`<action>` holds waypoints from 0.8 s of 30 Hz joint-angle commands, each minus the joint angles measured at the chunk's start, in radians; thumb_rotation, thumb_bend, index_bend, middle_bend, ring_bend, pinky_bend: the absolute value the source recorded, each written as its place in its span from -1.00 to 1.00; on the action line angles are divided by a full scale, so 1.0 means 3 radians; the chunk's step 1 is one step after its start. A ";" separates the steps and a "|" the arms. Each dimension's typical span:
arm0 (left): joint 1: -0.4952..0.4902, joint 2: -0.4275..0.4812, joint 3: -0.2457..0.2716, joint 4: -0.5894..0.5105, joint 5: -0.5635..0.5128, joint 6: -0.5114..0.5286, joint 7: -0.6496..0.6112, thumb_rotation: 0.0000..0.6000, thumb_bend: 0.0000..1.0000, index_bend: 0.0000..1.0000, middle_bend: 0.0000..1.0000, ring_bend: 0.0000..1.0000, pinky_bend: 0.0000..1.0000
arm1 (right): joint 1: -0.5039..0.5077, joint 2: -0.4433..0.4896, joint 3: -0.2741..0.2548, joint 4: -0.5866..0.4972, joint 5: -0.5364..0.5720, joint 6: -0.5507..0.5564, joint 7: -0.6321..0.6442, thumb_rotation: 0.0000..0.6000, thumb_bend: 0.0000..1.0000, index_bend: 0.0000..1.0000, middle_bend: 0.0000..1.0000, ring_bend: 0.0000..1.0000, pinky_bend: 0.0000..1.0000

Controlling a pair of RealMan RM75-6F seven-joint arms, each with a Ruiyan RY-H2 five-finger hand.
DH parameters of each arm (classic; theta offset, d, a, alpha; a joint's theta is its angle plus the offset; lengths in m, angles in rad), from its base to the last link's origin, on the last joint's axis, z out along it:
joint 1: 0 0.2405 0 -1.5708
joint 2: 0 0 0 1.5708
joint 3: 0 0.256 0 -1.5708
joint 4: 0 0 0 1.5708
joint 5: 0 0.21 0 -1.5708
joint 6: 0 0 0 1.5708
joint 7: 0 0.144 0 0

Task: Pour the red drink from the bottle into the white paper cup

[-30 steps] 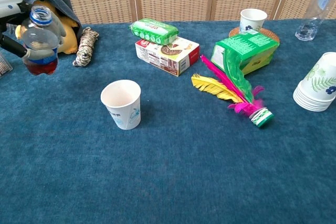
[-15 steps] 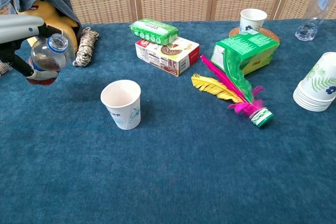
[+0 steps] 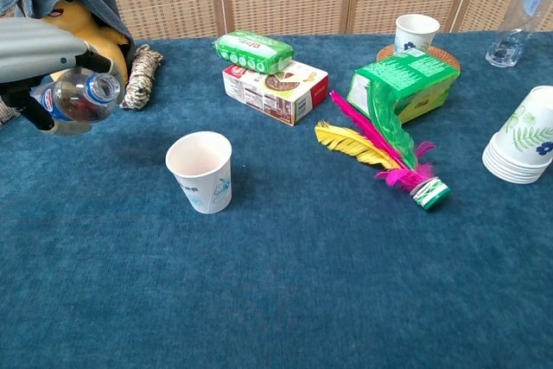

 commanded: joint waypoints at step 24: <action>-0.0351 -0.0110 -0.0040 -0.0486 -0.0793 -0.0030 0.1512 1.00 -0.13 0.04 -0.15 -0.42 -0.16 | -0.0032 0.0052 -0.0012 0.0015 -0.0099 0.0082 0.0175 1.00 -1.00 -1.00 -1.00 -1.00 -1.00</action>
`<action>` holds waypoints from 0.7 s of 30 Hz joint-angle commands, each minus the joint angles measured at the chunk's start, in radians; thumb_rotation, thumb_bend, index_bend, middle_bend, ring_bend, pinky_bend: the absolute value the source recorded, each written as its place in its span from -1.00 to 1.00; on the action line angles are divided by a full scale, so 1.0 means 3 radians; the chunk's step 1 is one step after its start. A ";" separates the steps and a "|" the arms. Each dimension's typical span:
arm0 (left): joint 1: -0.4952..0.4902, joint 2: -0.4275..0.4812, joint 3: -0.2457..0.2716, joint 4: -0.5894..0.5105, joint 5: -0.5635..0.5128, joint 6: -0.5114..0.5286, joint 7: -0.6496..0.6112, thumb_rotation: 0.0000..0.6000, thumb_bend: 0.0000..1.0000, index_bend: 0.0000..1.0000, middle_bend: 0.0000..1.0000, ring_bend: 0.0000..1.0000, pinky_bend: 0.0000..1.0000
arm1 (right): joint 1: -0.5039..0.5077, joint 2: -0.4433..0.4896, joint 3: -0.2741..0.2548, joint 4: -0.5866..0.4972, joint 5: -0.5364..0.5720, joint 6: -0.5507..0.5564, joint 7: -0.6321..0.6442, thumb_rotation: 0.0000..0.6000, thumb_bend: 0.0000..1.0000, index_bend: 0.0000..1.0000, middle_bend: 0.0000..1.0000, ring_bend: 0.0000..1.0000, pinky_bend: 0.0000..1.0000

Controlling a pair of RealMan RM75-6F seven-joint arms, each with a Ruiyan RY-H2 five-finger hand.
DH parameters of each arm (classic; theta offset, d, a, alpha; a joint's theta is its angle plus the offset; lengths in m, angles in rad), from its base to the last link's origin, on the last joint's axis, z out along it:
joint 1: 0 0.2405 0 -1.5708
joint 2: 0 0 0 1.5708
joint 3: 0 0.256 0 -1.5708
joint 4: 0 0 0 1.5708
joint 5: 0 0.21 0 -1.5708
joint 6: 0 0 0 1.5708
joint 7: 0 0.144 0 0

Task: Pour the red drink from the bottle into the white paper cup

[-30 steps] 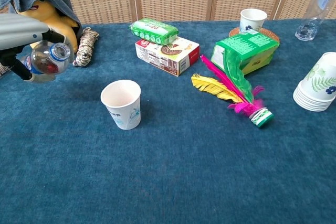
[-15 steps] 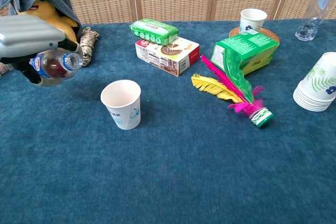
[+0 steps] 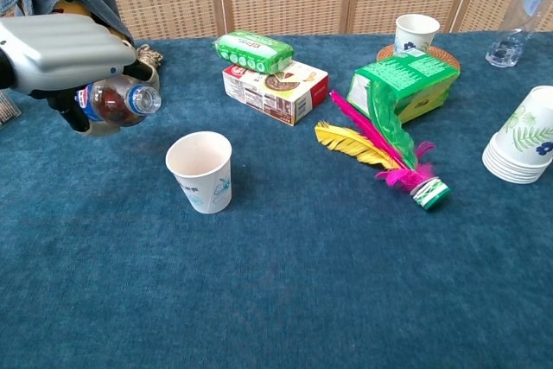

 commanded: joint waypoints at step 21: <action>-0.0289 -0.0125 0.0119 -0.0079 -0.0369 0.0077 0.0549 1.00 -0.12 0.05 -0.16 -0.42 -0.19 | -0.0010 0.0026 0.0003 0.0005 -0.0012 0.0025 0.0088 1.00 -1.00 -1.00 -1.00 -1.00 -1.00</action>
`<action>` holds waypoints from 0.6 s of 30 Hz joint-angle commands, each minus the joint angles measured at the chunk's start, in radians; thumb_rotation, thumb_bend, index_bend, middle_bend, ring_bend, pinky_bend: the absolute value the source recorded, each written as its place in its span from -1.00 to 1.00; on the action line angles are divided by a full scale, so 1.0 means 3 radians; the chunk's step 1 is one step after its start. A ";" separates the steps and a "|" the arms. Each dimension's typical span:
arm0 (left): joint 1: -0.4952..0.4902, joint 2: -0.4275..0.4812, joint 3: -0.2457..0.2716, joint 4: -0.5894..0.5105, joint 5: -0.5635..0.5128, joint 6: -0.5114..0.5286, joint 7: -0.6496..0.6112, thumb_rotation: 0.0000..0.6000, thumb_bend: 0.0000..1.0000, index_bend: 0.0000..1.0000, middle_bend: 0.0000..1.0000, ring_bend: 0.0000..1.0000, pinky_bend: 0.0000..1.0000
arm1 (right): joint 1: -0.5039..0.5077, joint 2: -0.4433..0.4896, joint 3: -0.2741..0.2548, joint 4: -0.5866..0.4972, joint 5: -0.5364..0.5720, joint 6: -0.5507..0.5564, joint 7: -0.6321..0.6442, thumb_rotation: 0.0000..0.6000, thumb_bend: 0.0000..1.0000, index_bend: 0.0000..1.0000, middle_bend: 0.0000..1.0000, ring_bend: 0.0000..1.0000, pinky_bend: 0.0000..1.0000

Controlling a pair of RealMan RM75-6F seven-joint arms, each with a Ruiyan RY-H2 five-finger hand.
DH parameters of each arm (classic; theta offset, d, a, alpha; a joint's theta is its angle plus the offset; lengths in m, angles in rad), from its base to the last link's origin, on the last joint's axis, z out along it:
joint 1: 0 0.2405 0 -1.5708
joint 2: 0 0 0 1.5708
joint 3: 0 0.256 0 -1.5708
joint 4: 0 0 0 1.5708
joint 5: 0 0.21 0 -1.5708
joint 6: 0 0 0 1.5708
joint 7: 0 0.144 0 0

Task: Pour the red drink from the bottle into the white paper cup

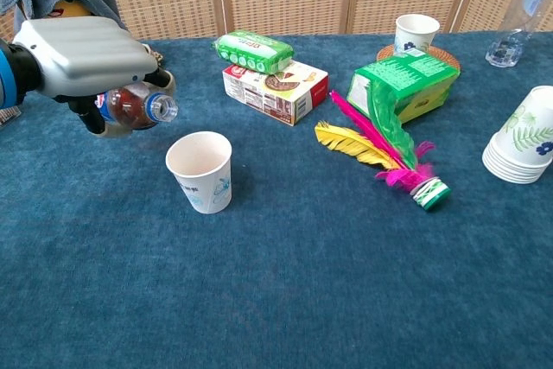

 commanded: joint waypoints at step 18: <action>-0.0116 -0.0103 0.0183 0.0071 0.0111 0.0185 0.0377 1.00 -0.12 0.08 -0.15 -0.42 -0.20 | -0.0001 0.0010 0.0004 0.0007 0.0011 -0.0007 0.0036 1.00 -1.00 -1.00 -1.00 -1.00 -1.00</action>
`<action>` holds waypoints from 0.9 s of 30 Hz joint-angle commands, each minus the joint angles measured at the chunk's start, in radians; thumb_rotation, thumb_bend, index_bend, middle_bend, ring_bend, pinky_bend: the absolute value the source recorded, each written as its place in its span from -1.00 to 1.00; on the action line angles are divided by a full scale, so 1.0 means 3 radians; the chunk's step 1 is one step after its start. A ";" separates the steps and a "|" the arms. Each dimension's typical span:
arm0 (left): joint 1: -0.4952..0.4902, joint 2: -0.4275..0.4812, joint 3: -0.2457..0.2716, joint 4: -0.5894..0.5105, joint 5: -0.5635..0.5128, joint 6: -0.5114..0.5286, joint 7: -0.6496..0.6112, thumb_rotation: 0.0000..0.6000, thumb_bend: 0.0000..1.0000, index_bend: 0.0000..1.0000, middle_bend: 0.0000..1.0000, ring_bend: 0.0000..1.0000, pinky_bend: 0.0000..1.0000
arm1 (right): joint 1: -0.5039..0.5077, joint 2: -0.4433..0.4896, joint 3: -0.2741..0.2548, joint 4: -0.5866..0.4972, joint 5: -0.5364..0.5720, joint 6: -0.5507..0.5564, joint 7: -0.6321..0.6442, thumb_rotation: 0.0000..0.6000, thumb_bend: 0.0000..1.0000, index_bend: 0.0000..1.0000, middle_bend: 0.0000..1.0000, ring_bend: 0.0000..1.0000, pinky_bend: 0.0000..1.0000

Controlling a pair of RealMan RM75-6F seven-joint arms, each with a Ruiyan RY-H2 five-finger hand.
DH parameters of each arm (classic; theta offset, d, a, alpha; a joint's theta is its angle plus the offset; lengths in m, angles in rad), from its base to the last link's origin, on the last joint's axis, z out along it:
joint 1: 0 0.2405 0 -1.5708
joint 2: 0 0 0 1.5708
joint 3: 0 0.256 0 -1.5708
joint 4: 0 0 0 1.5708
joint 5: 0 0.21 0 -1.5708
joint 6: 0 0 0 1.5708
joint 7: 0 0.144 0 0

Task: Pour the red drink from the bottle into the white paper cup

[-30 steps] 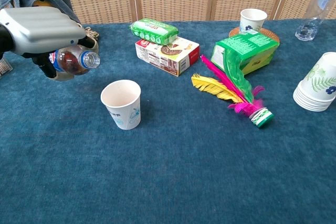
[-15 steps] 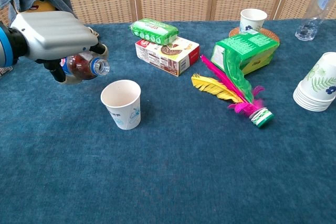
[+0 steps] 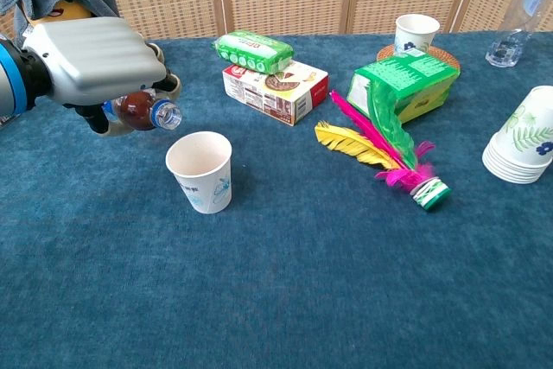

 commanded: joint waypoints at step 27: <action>-0.0108 -0.0078 0.0108 0.0031 0.0066 0.0151 0.0635 1.00 -0.12 0.10 -0.16 -0.42 -0.21 | 0.0001 0.0005 0.0004 0.0007 0.0013 -0.0011 0.0015 1.00 -1.00 -1.00 -1.00 -1.00 -1.00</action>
